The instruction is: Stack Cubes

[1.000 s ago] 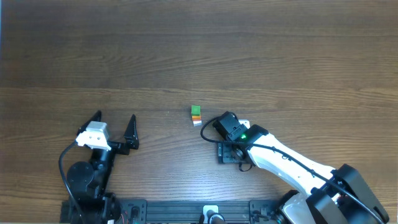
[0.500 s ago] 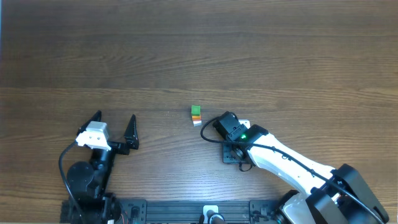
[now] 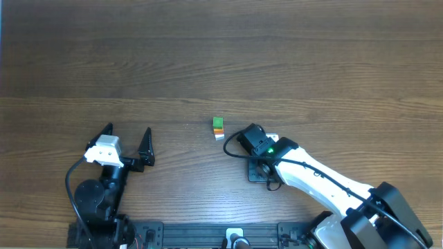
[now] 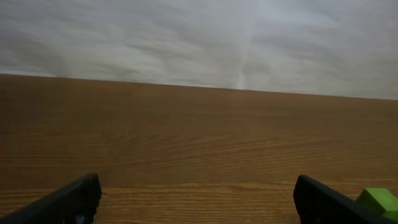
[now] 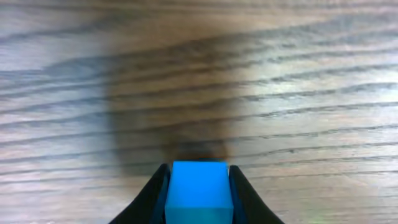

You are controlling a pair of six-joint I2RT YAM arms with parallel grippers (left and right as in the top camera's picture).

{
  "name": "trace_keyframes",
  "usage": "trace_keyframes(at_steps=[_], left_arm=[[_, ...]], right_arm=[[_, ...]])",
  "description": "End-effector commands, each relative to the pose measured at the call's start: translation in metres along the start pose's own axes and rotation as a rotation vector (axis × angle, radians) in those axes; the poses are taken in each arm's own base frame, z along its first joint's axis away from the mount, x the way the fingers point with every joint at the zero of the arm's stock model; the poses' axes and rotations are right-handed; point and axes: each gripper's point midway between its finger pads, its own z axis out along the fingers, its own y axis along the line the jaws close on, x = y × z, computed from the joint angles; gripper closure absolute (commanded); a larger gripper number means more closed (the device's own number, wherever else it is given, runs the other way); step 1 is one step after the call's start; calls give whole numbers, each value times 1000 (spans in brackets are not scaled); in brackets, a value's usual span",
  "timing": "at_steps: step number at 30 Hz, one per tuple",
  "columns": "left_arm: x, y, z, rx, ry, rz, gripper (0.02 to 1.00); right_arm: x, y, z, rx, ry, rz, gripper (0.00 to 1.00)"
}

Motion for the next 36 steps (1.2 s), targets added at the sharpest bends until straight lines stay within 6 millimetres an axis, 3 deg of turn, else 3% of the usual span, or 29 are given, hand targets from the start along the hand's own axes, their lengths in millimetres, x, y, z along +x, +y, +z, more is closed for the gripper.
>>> trace_keyframes(at_steps=[1, 11, 12, 15, 23, 29, 36], left_arm=[[1, -2, 0, 14, -1, 16, 18], [1, -2, 0, 13, -1, 16, 18], [1, -2, 0, 13, -1, 16, 20], [1, -2, 0, 13, -1, 16, 18], [1, -2, 0, 13, -1, 16, 18], [1, -2, 0, 13, -1, 15, 18], [1, -2, 0, 13, -1, 15, 18]], right_arm=[[-33, 18, -45, -16, -59, 5, 989], [-87, 48, -137, -11, -115, 8, 989], [-98, 57, -150, -5, -115, 6, 989], [-116, 76, -163, -8, -117, -8, 989], [-138, 117, -152, -17, -89, -43, 989], [-138, 121, -131, 8, -42, -27, 989], [-140, 123, -124, 12, -38, -26, 991]])
